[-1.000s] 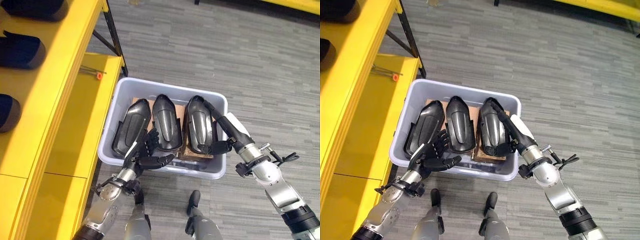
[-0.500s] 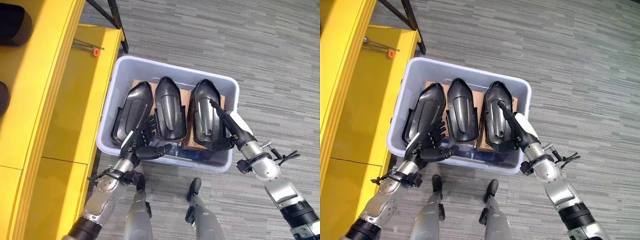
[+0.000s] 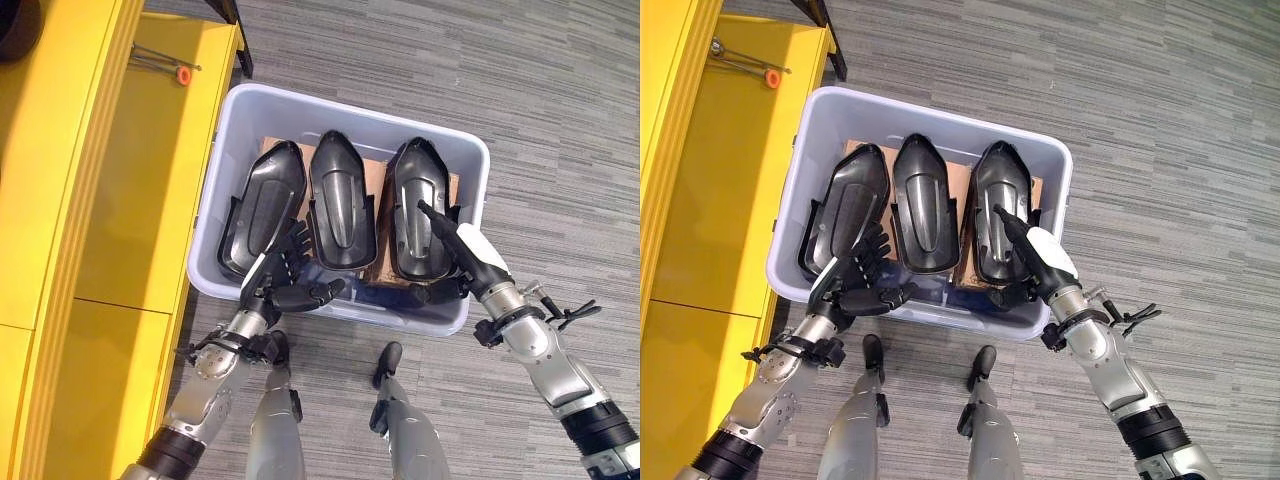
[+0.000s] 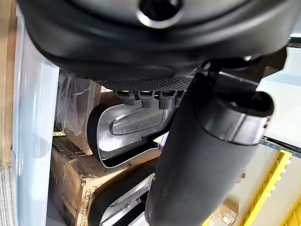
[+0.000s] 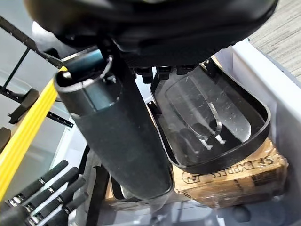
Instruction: Move parts from the plastic box to the shelf.
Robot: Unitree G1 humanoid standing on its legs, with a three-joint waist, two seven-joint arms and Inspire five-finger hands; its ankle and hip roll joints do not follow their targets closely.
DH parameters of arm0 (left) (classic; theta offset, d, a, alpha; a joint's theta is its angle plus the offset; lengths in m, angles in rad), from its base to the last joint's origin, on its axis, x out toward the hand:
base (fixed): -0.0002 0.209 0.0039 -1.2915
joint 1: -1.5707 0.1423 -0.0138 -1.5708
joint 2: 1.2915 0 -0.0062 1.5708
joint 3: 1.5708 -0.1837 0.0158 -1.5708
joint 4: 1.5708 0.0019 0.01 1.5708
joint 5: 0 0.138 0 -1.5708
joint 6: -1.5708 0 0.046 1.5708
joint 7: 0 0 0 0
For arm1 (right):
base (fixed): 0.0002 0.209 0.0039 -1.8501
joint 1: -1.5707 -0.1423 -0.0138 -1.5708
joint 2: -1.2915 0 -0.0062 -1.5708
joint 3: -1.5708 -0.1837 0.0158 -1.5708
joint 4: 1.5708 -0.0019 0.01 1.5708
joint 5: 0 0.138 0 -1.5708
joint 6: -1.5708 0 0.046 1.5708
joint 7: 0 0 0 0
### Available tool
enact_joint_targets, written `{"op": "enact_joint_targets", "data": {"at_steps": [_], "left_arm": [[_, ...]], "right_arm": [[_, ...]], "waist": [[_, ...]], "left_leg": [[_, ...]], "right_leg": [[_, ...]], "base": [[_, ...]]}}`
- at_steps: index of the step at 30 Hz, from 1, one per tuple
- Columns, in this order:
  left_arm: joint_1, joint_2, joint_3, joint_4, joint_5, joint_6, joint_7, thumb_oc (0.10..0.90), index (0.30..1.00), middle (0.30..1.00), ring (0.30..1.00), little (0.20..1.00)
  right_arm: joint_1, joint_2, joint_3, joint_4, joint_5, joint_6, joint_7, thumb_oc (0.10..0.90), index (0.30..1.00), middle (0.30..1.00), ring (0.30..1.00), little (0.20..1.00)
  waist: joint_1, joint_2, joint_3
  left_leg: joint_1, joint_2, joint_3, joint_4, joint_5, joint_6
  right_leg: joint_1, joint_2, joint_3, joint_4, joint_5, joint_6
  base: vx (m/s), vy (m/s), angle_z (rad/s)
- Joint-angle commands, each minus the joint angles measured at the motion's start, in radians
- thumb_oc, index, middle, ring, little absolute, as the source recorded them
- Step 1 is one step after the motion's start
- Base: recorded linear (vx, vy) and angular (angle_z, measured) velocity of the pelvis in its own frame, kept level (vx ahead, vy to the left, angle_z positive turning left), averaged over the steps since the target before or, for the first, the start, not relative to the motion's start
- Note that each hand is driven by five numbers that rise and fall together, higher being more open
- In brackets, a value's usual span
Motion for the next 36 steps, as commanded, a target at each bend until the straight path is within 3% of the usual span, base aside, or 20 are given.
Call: {"op": "enact_joint_targets", "data": {"at_steps": [1,2,3,4,5,8,30,36], "left_arm": [[-0.013,0.014,0.039,-0.150,-0.035,-0.117,-0.019,0.900,1.000,1.000,1.000,1.000],[-0.012,0.013,0.039,-0.150,-0.034,-0.117,-0.020,0.900,1.000,1.000,1.000,1.000],[-0.012,0.013,0.040,-0.152,-0.036,-0.118,-0.020,0.900,1.000,1.000,1.000,1.000],[-0.012,0.012,0.040,-0.152,-0.039,-0.118,-0.019,0.900,1.000,1.000,1.000,1.000],[-0.012,0.012,0.040,-0.152,-0.039,-0.118,-0.019,0.900,1.000,1.000,1.000,1.000],[-0.016,0.007,0.042,-0.152,-0.048,-0.121,-0.013,0.900,1.000,1.000,1.000,1.000],[-0.024,0.018,0.039,-0.174,-0.057,-0.126,-0.006,0.900,1.000,1.000,1.000,1.000],[-0.040,0.025,0.034,-0.178,-0.059,-0.134,0.012,0.900,1.000,1.000,1.000,1.000]], "right_arm": [[-0.076,-0.079,-0.014,-0.021,-0.024,-0.044,-0.051,0.900,1.000,1.000,1.000,1.000],[-0.077,-0.079,-0.013,-0.017,-0.028,-0.042,-0.049,0.900,1.000,1.000,1.000,1.000],[-0.078,-0.081,-0.014,-0.015,-0.032,-0.041,-0.051,0.900,1.000,1.000,1.000,1.000],[-0.079,-0.083,-0.013,-0.014,-0.036,-0.041,-0.050,0.900,1.000,1.000,1.000,1.000],[-0.080,-0.083,-0.013,-0.014,-0.036,-0.041,-0.050,0.900,1.000,1.000,1.000,1.000],[-0.095,-0.087,0.000,0.004,-0.061,-0.034,-0.057,0.900,1.000,1.000,1.000,1.000],[-0.212,-0.103,0.079,0.127,-0.130,0.000,-0.078,0.900,1.000,1.000,1.000,1.000],[-0.280,-0.087,0.149,0.188,-0.159,0.019,-0.078,0.900,1.000,1.000,1.000,1.000]], "waist": [[0.003,-0.011,-0.039],[0.005,-0.010,-0.042],[0.005,-0.011,-0.037],[0.005,-0.010,-0.041],[0.005,-0.011,-0.036],[0.009,-0.009,-0.036],[0.026,0.001,-0.015],[0.036,0.005,-0.003]], "left_leg": [[-0.068,0.030,-0.024,0.146,-0.118,0.000],[-0.060,0.032,-0.033,0.144,-0.137,-0.008],[-0.070,0.028,-0.025,0.146,-0.117,0.001],[-0.061,0.031,-0.033,0.144,-0.137,-0.007],[-0.071,0.027,-0.025,0.146,-0.118,0.001],[-0.065,0.029,-0.031,0.146,-0.140,-0.008],[-0.110,0.025,-0.044,0.162,-0.137,-0.002],[-0.153,0.022,-0.051,0.181,-0.137,0.000]], "right_leg": [[0.028,-0.117,0.009,0.132,-0.089,0.061],[0.035,-0.112,0.018,0.134,-0.104,0.069],[0.026,-0.117,0.011,0.134,-0.090,0.061],[0.033,-0.113,0.019,0.135,-0.104,0.069],[0.025,-0.118,0.011,0.135,-0.090,0.061],[0.026,-0.114,0.019,0.142,-0.106,0.069],[-0.013,-0.112,0.013,0.171,-0.112,0.066],[-0.049,-0.107,0.010,0.194,-0.120,0.064]], "base": [[0.05,0.003,-0.01],[0.00,0.000,0.00],[0.06,0.001,-0.02],[-0.08,0.018,-0.01],[0.06,-0.002,-0.01],[0.02,0.000,0.00],[0.00,-0.001,0.00],[0.00,-0.012,0.05]]}}
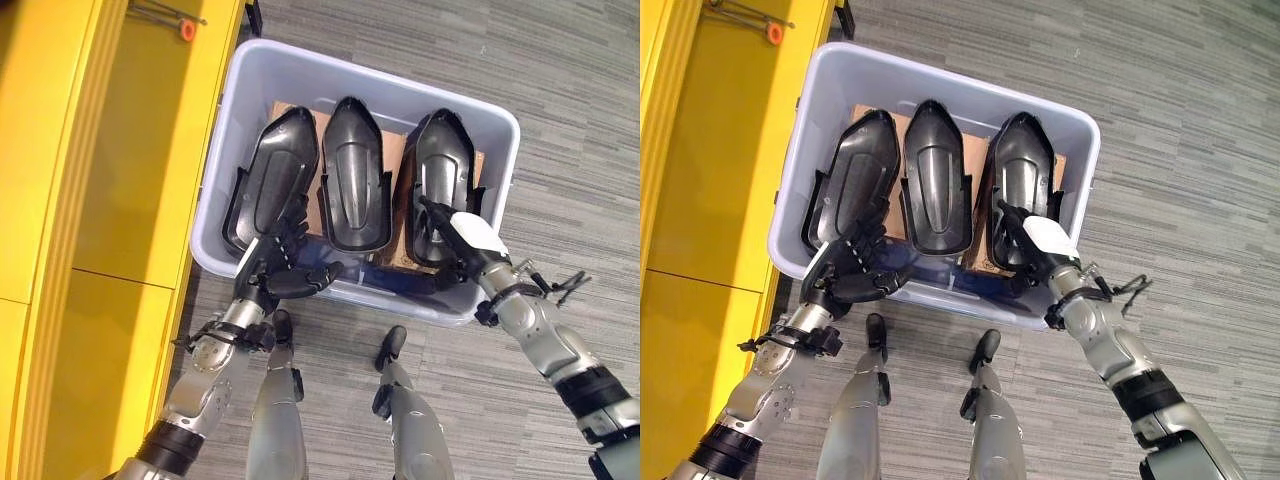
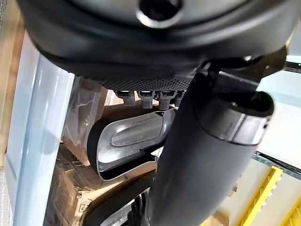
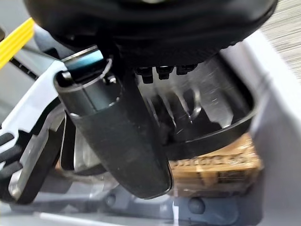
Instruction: Move parts from the plastic box to the shelf.
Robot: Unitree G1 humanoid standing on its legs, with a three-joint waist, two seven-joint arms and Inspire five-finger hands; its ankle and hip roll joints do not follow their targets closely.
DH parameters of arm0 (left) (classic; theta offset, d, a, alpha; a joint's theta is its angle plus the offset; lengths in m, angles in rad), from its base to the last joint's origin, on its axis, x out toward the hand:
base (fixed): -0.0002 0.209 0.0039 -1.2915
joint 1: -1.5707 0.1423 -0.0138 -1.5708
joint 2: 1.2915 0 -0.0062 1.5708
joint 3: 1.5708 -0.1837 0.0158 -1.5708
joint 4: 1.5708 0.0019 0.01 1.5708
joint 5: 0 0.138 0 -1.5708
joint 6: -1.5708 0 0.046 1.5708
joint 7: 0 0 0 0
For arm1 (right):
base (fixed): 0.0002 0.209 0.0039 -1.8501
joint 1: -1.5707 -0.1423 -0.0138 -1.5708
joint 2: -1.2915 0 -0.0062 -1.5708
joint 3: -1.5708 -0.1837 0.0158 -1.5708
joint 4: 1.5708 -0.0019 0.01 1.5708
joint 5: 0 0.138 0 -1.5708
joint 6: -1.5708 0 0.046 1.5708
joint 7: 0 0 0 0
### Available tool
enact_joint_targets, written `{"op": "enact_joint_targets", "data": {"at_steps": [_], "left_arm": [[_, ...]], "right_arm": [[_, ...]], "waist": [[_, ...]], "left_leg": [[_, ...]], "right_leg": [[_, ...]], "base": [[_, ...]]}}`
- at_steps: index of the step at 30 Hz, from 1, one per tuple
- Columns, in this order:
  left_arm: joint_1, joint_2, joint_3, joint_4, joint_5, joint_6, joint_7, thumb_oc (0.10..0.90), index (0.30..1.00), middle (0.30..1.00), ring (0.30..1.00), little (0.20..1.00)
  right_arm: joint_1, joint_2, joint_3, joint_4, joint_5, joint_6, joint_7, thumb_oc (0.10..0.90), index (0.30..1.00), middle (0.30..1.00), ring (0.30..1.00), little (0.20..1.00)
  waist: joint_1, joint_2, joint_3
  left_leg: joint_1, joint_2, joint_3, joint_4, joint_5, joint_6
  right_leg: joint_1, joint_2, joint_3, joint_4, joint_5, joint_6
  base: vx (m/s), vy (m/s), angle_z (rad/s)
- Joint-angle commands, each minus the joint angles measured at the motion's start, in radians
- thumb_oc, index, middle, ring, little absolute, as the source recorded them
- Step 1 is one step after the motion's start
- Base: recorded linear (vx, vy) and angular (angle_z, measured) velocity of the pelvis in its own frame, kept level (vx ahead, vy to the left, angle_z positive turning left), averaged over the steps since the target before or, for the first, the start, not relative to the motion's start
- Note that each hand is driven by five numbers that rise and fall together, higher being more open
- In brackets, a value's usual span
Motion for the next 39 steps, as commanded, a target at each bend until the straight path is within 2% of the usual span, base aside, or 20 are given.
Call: {"op": "enact_joint_targets", "data": {"at_steps": [1,18,28,29,30,31,39], "left_arm": [[0.002,0.023,0.024,-0.144,-0.021,-0.107,-0.007,0.900,1.000,1.000,1.000,1.000],[0.000,0.028,0.026,-0.155,-0.017,-0.114,0.013,0.900,1.000,1.000,1.000,1.000],[-0.005,0.034,0.020,-0.162,-0.024,-0.113,0.021,0.900,1.000,1.000,1.000,1.000],[-0.006,0.034,0.020,-0.163,-0.024,-0.113,0.022,0.900,1.000,1.000,1.000,1.000],[-0.004,0.033,0.022,-0.164,-0.023,-0.112,0.022,0.900,1.000,1.000,1.000,1.000],[-0.004,0.033,0.024,-0.164,-0.022,-0.112,0.023,0.900,1.000,1.000,1.000,1.000],[-0.005,0.030,0.028,-0.155,-0.017,-0.112,0.030,0.900,1.000,1.000,1.000,1.000]], "right_arm": [[-0.051,-0.047,0.016,-0.019,-0.034,-0.026,-0.043,0.900,1.000,1.000,1.000,1.000],[-0.139,0.017,0.134,0.212,-0.097,0.020,-0.045,0.900,1.000,1.000,1.000,1.000],[-0.184,0.056,0.198,0.361,-0.142,0.054,-0.044,0.900,1.000,1.000,1.000,1.000],[-0.187,0.057,0.201,0.362,-0.146,0.055,-0.044,0.825,0.896,0.896,0.896,0.896],[-0.187,0.053,0.206,0.356,-0.159,0.056,-0.040,0.537,0.492,0.492,0.492,0.492],[-0.187,0.050,0.207,0.348,-0.162,0.055,-0.038,0.400,0.300,0.300,0.300,0.300],[-0.157,0.037,0.176,0.256,-0.171,0.049,-0.040,0.400,0.300,0.300,0.300,0.300]], "waist": [[0.007,-0.004,-0.054],[0.021,0.026,-0.032],[0.025,0.031,-0.036],[0.025,0.031,-0.036],[0.024,0.031,-0.036],[0.023,0.029,-0.037],[0.013,0.020,-0.044]], "left_leg": [[-0.026,0.018,-0.020,0.084,-0.115,-0.009],[-0.145,0.022,-0.044,0.158,-0.130,0.001],[-0.164,0.029,-0.049,0.172,-0.131,0.001],[-0.163,0.030,-0.049,0.172,-0.131,0.001],[-0.161,0.032,-0.048,0.171,-0.131,0.000],[-0.159,0.032,-0.048,0.170,-0.131,0.000],[-0.142,0.037,-0.048,0.167,-0.134,-0.002]], "right_leg": [[0.042,-0.095,0.016,0.148,-0.121,0.066],[-0.097,-0.102,0.031,0.280,-0.168,0.050],[-0.128,-0.098,0.028,0.312,-0.180,0.047],[-0.128,-0.097,0.030,0.312,-0.180,0.047],[-0.126,-0.096,0.029,0.312,-0.181,0.047],[-0.125,-0.095,0.029,0.311,-0.181,0.047],[-0.114,-0.089,0.029,0.312,-0.186,0.046]], "base": [[-0.01,0.003,0.04],[0.00,-0.002,0.01],[0.00,-0.003,-0.01],[0.00,0.000,0.00],[0.00,0.000,0.00],[0.00,0.000,0.00],[0.00,0.000,0.00]]}}
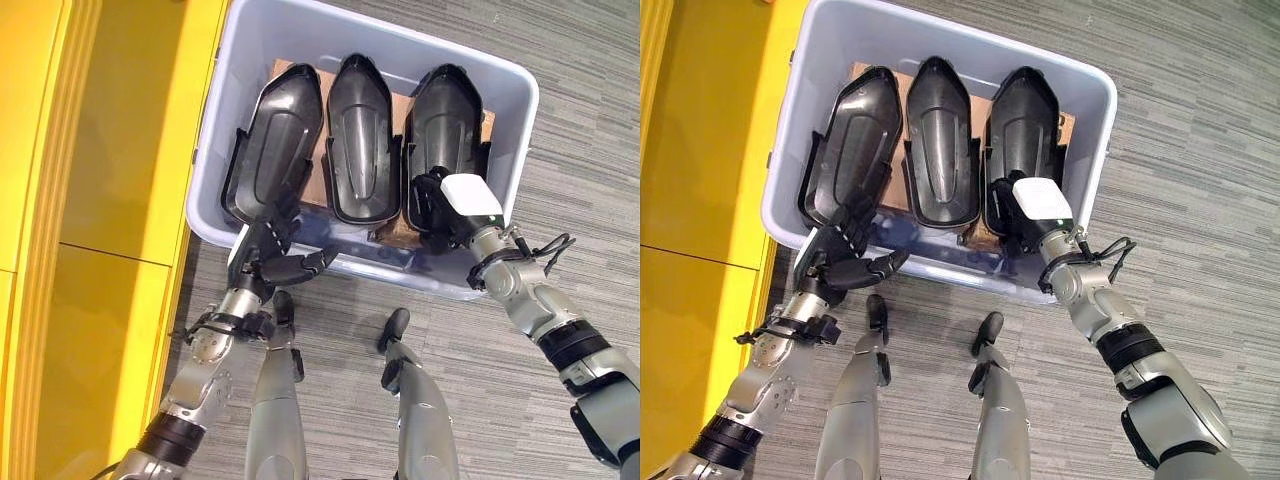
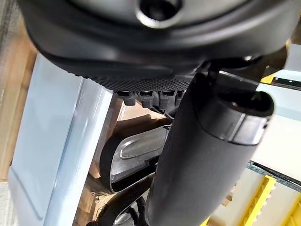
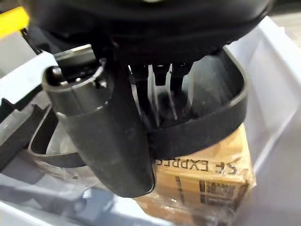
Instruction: Move parts from the plastic box to the shelf.
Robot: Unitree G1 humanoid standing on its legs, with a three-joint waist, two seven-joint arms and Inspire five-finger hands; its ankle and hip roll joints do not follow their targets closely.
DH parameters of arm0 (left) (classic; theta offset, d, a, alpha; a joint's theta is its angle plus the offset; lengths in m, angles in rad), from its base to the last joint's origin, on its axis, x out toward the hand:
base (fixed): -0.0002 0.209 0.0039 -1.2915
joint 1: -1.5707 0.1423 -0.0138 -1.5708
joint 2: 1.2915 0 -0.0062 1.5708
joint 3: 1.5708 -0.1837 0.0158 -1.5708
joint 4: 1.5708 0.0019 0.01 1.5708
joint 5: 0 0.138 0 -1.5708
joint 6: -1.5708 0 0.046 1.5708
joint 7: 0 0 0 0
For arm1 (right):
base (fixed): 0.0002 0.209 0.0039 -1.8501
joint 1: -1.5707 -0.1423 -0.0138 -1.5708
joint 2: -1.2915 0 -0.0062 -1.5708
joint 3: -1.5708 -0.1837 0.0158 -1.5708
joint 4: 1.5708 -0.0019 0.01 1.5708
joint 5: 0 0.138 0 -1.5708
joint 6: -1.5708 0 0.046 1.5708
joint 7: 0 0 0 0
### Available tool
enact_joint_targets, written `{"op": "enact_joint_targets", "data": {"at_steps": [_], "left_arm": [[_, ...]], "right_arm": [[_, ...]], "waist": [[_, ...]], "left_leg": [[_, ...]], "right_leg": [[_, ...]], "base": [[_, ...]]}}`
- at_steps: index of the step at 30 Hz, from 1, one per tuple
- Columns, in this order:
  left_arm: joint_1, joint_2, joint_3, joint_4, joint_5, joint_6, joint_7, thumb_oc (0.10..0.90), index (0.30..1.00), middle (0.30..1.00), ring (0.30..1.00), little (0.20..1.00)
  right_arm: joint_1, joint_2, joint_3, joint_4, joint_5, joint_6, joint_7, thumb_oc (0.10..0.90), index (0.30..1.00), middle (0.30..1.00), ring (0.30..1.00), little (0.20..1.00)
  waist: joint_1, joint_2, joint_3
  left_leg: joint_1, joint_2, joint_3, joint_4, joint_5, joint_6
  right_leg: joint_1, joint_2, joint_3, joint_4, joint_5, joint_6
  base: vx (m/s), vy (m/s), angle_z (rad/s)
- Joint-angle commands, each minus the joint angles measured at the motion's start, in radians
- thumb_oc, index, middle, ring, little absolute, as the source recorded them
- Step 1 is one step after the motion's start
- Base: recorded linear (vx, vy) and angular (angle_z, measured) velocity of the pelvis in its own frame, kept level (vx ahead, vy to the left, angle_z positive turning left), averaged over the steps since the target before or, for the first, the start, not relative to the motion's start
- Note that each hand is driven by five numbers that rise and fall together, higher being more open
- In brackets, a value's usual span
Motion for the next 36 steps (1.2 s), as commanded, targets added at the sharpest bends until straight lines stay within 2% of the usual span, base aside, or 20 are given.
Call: {"op": "enact_joint_targets", "data": {"at_steps": [1,12,15,21,22,29,30,36], "left_arm": [[0.016,0.026,0.013,-0.148,-0.014,-0.075,-0.015,0.900,1.000,1.000,1.000,1.000],[0.035,0.027,0.015,-0.124,-0.017,-0.064,-0.031,0.900,1.000,1.000,1.000,1.000],[0.049,0.027,0.021,-0.110,-0.009,-0.059,-0.039,0.900,1.000,1.000,1.000,1.000],[0.068,0.024,0.025,-0.100,-0.013,-0.047,-0.052,0.900,1.000,1.000,1.000,1.000],[0.072,0.025,0.029,-0.103,-0.013,-0.047,-0.053,0.900,1.000,1.000,1.000,1.000],[0.109,0.019,0.053,-0.098,-0.019,-0.035,-0.077,0.900,1.000,1.000,1.000,1.000],[0.122,0.018,0.064,-0.099,-0.017,-0.028,-0.083,0.900,1.000,1.000,1.000,1.000],[0.157,0.006,0.091,-0.096,-0.018,-0.021,-0.094,0.900,1.000,1.000,1.000,1.000]], "right_arm": [[0.080,0.010,0.044,0.015,0.016,0.021,0.087,0.400,0.300,0.300,0.300,0.300],[0.186,-0.005,0.015,-0.176,0.054,-0.023,0.136,0.400,0.300,0.300,0.300,0.300],[0.262,-0.015,-0.024,-0.285,0.101,-0.057,0.159,0.400,0.300,0.300,0.300,0.300],[0.321,-0.031,-0.080,-0.374,0.136,-0.079,0.167,0.400,0.300,0.300,0.300,0.300],[0.330,-0.040,-0.097,-0.397,0.141,-0.081,0.165,0.400,0.300,0.300,0.300,0.300],[0.369,-0.095,-0.217,-0.507,0.149,-0.100,0.150,0.400,0.300,0.300,0.300,0.300],[0.378,-0.111,-0.259,-0.538,0.143,-0.101,0.145,0.400,0.300,0.300,0.300,0.300],[0.368,-0.138,-0.332,-0.614,0.136,-0.115,0.136,0.400,0.300,0.300,0.300,0.300]], "waist": [[0.015,0.014,-0.050],[0.011,-0.004,-0.063],[0.005,-0.016,-0.083],[-0.001,-0.027,-0.107],[-0.003,-0.031,-0.109],[-0.015,-0.047,-0.174],[-0.017,-0.049,-0.199],[-0.025,-0.048,-0.254]], "left_leg": [[0.011,0.036,-0.021,0.043,-0.119,-0.027],[0.087,0.034,-0.013,0.014,-0.117,-0.028],[0.143,0.040,-0.012,-0.003,-0.114,-0.031],[0.208,0.049,-0.006,-0.030,-0.107,-0.037],[0.211,0.049,0.003,-0.036,-0.083,-0.028],[0.313,0.058,0.020,-0.102,-0.062,-0.040],[0.348,0.059,0.029,-0.129,-0.054,-0.043],[0.424,0.064,0.056,-0.192,-0.036,-0.047]], "right_leg": [[0.089,-0.040,0.007,0.058,-0.098,0.071],[0.160,-0.036,0.008,0.031,-0.093,0.075],[0.220,-0.030,0.002,0.009,-0.095,0.074],[0.282,-0.024,0.001,-0.020,-0.095,0.075],[0.287,-0.027,-0.009,-0.032,-0.078,0.067],[0.375,-0.020,-0.012,-0.086,-0.076,0.074],[0.404,-0.014,-0.012,-0.109,-0.073,0.077],[0.455,-0.001,-0.005,-0.154,-0.065,0.083]], "base": [[0.00,0.000,0.00],[0.00,0.000,0.00],[0.00,0.000,0.00],[0.00,-0.004,0.00],[-0.04,-0.009,0.00],[0.04,-0.020,-0.03],[0.06,-0.027,-0.08],[0.03,-0.006,-0.09]]}}
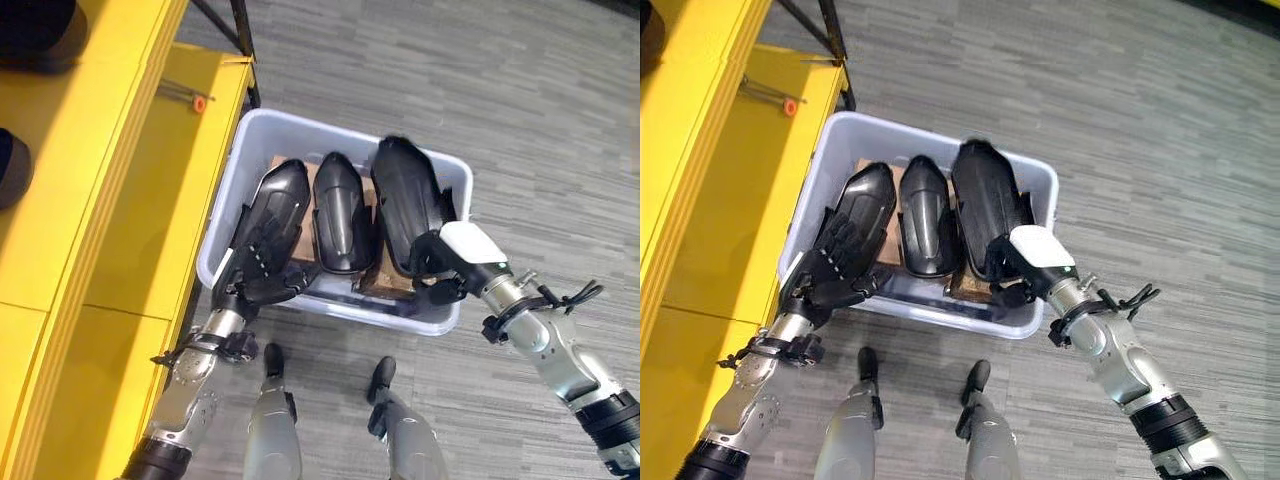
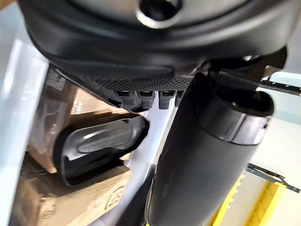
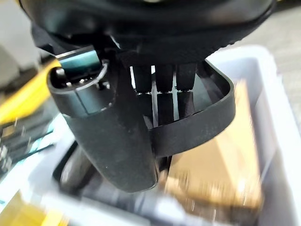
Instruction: Move parts from the plastic box to the shelf.
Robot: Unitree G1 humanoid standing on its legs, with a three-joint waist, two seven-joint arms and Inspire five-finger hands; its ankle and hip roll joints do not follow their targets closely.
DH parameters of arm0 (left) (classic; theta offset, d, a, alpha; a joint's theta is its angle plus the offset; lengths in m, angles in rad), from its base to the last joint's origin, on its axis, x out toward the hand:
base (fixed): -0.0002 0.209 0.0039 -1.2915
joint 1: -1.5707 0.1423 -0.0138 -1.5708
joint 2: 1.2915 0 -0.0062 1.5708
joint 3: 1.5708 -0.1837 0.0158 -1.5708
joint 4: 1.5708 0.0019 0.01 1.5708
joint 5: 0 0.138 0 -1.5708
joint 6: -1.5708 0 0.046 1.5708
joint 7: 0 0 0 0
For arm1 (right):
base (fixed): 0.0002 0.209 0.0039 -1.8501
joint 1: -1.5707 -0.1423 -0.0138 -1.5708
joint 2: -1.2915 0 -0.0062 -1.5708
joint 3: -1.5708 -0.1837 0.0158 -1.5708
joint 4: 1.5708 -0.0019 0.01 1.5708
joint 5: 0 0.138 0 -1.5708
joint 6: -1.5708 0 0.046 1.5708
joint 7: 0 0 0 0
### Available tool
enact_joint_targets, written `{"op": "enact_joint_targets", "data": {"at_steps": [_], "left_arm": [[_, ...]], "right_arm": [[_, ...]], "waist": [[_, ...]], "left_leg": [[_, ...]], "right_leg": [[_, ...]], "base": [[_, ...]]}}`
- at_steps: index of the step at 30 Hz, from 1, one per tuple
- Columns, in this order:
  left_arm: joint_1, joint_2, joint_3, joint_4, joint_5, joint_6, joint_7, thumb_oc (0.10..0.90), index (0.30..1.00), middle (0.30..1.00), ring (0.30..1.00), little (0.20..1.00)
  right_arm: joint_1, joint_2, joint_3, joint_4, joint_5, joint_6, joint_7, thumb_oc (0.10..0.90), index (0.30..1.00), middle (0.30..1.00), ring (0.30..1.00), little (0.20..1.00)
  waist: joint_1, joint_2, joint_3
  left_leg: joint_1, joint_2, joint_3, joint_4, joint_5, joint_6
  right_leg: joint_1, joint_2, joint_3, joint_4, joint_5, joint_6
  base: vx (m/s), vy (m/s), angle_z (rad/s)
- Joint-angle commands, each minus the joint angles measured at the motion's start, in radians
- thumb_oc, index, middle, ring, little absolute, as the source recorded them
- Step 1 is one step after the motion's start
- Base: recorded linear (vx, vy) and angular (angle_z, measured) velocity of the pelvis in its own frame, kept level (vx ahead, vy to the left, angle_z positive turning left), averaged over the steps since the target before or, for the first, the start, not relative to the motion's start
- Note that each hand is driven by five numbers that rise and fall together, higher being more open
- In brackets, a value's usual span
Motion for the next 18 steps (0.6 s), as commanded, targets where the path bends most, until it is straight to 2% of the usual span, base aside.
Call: {"op": "enact_joint_targets", "data": {"at_steps": [1,10,18], "left_arm": [[0.013,0.005,-0.009,-0.076,-0.017,-0.067,-0.050,0.900,1.000,1.000,1.000,1.000],[0.063,-0.018,0.039,-0.081,-0.006,-0.056,-0.053,0.900,1.000,1.000,1.000,1.000],[0.088,-0.022,0.061,-0.075,-0.003,-0.053,-0.039,0.900,1.000,1.000,1.000,1.000]], "right_arm": [[-0.062,-0.057,-0.069,-0.095,0.014,-0.072,-0.086,0.400,0.300,0.300,0.300,0.300],[-0.101,-0.090,-0.118,-0.137,-0.009,-0.075,-0.084,0.400,0.300,0.300,0.300,0.300],[-0.173,-0.085,-0.071,-0.128,-0.004,-0.072,-0.076,0.400,0.300,0.300,0.300,0.300]], "waist": [[-0.001,0.002,-0.190],[-0.001,0.011,-0.291],[0.008,0.020,-0.315]], "left_leg": [[0.076,0.050,0.012,-0.054,-0.039,-0.019],[0.176,0.059,0.048,-0.123,-0.019,-0.025],[0.230,0.083,0.054,-0.117,-0.020,-0.028]], "right_leg": [[0.103,-0.051,-0.003,0.041,-0.111,0.066],[0.176,-0.042,-0.005,0.007,-0.112,0.070],[0.212,-0.015,0.018,0.049,-0.171,0.048]], "base": [[0.03,-0.007,-0.16],[0.05,-0.012,-0.08],[0.01,-0.059,-0.06]]}}
